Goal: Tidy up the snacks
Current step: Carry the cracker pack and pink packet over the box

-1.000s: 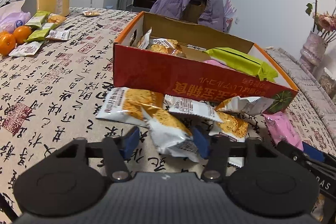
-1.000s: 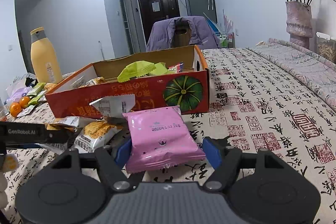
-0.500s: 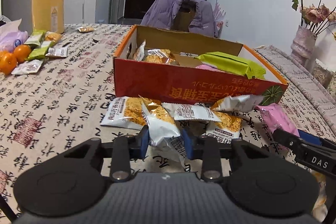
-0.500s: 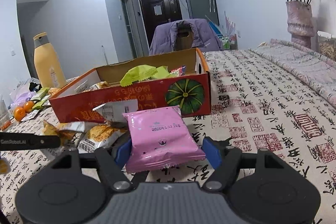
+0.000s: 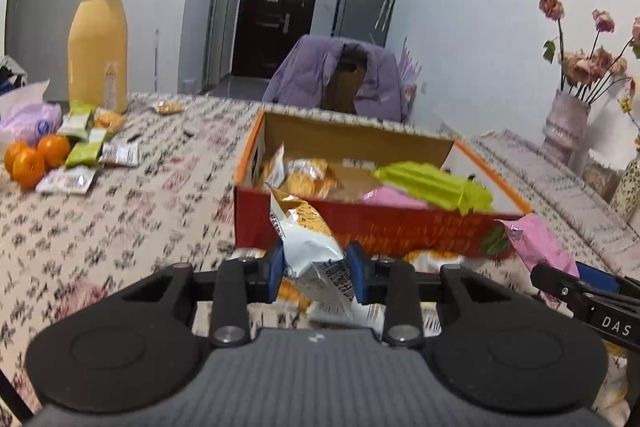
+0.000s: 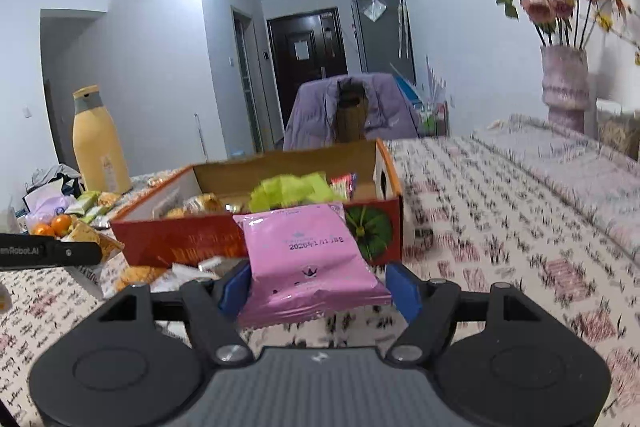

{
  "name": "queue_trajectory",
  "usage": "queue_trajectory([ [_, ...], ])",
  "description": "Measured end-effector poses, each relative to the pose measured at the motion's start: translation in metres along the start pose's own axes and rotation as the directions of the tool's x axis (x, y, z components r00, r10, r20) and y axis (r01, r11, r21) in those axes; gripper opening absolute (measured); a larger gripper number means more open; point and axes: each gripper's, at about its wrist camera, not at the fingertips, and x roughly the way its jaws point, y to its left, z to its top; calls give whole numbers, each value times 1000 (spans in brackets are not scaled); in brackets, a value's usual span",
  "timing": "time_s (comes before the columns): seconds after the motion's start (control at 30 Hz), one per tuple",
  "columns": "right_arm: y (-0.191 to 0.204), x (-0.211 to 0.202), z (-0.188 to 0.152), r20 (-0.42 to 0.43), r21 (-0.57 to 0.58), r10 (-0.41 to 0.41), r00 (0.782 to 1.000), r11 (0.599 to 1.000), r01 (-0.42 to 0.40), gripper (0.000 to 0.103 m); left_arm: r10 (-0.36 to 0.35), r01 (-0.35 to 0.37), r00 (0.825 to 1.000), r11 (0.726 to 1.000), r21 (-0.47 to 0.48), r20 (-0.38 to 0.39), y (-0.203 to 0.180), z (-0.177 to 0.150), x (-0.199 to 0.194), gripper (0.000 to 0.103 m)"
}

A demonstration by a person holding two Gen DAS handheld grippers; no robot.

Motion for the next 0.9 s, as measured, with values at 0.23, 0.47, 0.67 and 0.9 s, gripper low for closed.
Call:
queue_trajectory([
  [0.23, 9, 16, 33, 54, -46, -11, 999, 999, 13, 72, -16, 15, 999, 999, 32, 46, -9, 28, 16, 34],
  [0.47, 17, 50, 66, 65, -73, -18, 998, 997, 23, 72, -29, 27, 998, 999, 36, 64, -15, 56, 46, 34],
  [0.67, 21, 82, 84, 57, -85, -31, 998, 996, 36, 72, -33, 32, 998, 999, 28, 60, -16, 76, 78, 34],
  [0.9, 24, 122, 96, 33, -72, -43, 999, 996, 46, 72, -15, 15, 998, 1000, 10, 69, -18, 90, 114, 34],
])
